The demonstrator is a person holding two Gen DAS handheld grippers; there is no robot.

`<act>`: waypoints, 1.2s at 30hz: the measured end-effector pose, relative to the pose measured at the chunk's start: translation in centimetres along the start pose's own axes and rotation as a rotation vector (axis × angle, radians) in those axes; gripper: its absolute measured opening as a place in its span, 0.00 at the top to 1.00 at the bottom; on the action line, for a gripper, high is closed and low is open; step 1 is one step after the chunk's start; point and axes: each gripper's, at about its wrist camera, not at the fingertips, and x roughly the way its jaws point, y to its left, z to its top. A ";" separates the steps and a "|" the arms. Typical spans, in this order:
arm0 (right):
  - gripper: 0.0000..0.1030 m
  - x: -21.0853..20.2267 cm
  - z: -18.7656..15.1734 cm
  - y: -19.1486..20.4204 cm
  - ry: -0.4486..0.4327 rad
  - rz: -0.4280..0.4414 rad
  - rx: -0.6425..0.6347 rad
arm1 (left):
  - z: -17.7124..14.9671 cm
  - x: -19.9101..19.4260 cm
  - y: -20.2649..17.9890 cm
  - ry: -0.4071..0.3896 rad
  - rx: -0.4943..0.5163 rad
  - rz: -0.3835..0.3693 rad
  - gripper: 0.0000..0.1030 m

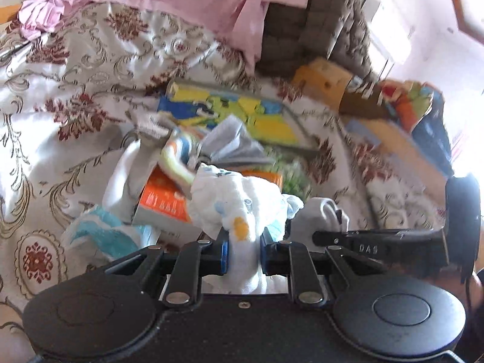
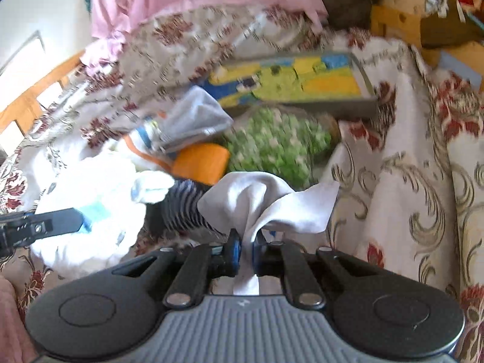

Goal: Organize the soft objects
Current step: 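Carry the white cloth in the left gripper to the frog tray while the right carries the grey cloth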

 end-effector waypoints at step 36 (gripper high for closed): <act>0.91 14.7 15.6 -7.6 -0.327 0.023 0.205 | 20.0 19.6 4.2 -0.186 -0.128 0.022 0.79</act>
